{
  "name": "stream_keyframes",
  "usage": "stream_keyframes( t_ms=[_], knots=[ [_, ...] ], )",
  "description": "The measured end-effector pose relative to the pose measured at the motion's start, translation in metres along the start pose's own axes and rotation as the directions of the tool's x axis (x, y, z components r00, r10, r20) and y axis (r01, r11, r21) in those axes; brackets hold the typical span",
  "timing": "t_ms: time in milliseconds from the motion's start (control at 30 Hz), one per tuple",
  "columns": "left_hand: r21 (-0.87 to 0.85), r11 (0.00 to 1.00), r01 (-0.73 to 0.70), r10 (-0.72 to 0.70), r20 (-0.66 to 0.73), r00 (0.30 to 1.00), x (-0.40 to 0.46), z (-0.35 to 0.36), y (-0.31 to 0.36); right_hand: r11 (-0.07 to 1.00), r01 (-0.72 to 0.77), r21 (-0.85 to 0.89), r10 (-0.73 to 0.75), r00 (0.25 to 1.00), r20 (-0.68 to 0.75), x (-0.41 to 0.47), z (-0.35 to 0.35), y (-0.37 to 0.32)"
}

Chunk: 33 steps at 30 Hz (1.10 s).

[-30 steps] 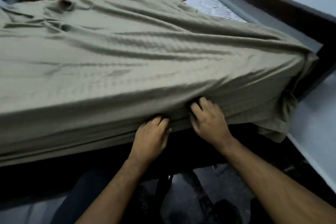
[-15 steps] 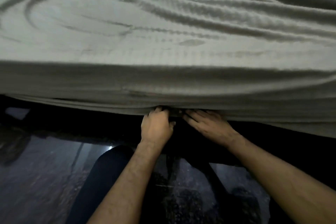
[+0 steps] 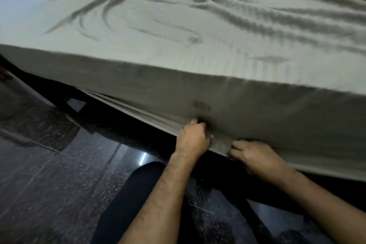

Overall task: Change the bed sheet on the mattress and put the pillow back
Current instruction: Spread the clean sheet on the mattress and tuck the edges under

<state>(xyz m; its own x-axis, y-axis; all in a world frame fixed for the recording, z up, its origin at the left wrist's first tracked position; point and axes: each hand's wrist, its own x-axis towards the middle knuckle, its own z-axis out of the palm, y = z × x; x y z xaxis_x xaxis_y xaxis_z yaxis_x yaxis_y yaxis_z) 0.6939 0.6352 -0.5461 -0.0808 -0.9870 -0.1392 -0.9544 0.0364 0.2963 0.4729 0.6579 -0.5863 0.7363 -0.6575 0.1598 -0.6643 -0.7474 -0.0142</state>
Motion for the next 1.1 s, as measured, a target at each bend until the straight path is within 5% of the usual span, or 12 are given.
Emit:
stream_keyframes(
  t_ms=[200, 500, 667, 1100],
  knots=[
    [0.017, 0.976, -0.215, 0.215, 0.001, 0.977, 0.01, 0.011, 0.024, 0.98, -0.126, -0.155, 0.119, 0.992, -0.052, -0.019, 0.006, 0.023],
    [-0.076, 0.927, -0.368, 0.372, 0.037, 0.928, 0.012, 0.041, 0.052, 0.908, -0.419, 0.006, 0.418, 0.904, -0.092, -0.049, -0.01, 0.042],
    [-0.14, 0.822, -0.552, 0.567, 0.119, 0.815, -0.001, 0.056, 0.084, 0.86, -0.51, 0.019, 0.51, 0.858, -0.061, -0.061, -0.021, 0.023],
    [0.023, 0.887, -0.462, 0.462, 0.01, 0.887, -0.003, 0.078, 0.121, 0.774, -0.627, -0.089, 0.628, 0.778, -0.027, -0.108, -0.027, 0.016]
  ],
)
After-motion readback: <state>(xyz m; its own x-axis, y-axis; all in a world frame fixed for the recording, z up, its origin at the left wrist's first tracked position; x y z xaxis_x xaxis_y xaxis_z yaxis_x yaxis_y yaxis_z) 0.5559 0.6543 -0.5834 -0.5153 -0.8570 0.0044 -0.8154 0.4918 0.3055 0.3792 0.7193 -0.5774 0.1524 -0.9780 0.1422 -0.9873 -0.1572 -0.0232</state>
